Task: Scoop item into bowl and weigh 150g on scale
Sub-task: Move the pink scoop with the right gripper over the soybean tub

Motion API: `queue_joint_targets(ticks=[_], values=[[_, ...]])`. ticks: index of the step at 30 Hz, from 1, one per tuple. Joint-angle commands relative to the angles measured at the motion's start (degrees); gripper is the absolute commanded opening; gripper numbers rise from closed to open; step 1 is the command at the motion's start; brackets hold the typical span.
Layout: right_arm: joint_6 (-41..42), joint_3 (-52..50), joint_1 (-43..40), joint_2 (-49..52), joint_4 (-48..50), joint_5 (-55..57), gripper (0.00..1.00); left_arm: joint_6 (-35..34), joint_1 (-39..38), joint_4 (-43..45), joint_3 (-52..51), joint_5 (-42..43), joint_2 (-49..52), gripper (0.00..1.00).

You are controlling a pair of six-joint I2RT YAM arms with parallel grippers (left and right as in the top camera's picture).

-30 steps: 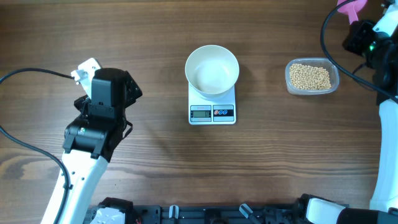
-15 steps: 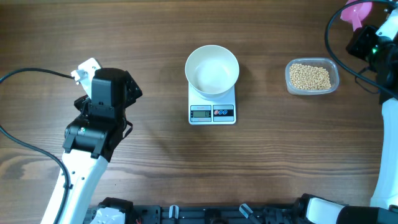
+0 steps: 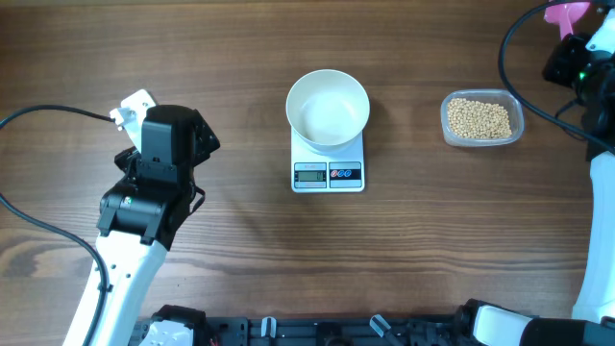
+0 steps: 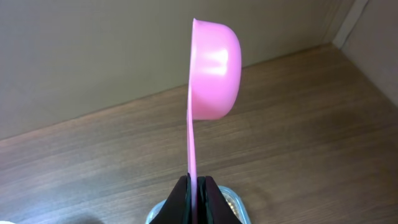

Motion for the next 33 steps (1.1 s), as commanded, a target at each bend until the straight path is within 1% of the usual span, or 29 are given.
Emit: queue_joint_targets(ticks=[1, 4, 9, 11, 14, 17, 19, 22, 26, 30, 33], values=[[-1.4, 0.1, -0.1, 0.6, -1.1, 0.5, 0.04, 0.2, 0.4, 0.0, 0.0, -1.0, 0.2, 1.0], [-1.2, 0.1, -0.1, 0.6, -3.5, -0.4, 0.04, 0.2, 0.4, 0.0, 0.0, -1.0, 0.2, 1.0], [5.1, 0.1, -0.1, 0.6, -3.4, -5.9, 0.04, 0.2, 0.4, 0.0, 0.0, -1.0, 0.2, 1.0], [4.8, 0.1, -0.1, 0.6, -3.5, -7.1, 0.04, 0.2, 0.4, 0.0, 0.0, -1.0, 0.2, 1.0], [4.4, 0.1, -0.1, 0.6, -4.2, -4.7, 0.04, 0.2, 0.4, 0.0, 0.0, -1.0, 0.2, 1.0], [4.2, 0.1, -0.1, 0.7, -4.3, 1.4, 0.04, 0.2, 0.4, 0.0, 0.0, -1.0, 0.2, 1.0], [2.1, 0.1, -0.1, 0.7, -4.4, 3.1, 0.04, 0.2, 0.4, 0.0, 0.0, -1.0, 0.2, 1.0], [-5.3, 0.1, -0.1, 0.9, -5.6, 2.4, 0.04, 0.2, 0.4, 0.0, 0.0, -1.0, 0.2, 1.0], [-15.7, 0.1, -0.1, 1.7, -11.2, -0.8, 0.04, 0.2, 0.4, 0.0, 0.0, -1.0, 0.2, 1.0], [-20.8, 0.1, 0.0, 3.4, -16.1, -5.3, 0.04, 0.2, 0.4, 0.0, 0.0, -1.0, 0.2, 1.0], [-21.3, 0.1, 0.0, 4.8, -16.5, -5.6, 0.04, 0.2, 0.4, 0.0, 0.0, -1.0, 0.2, 1.0]])
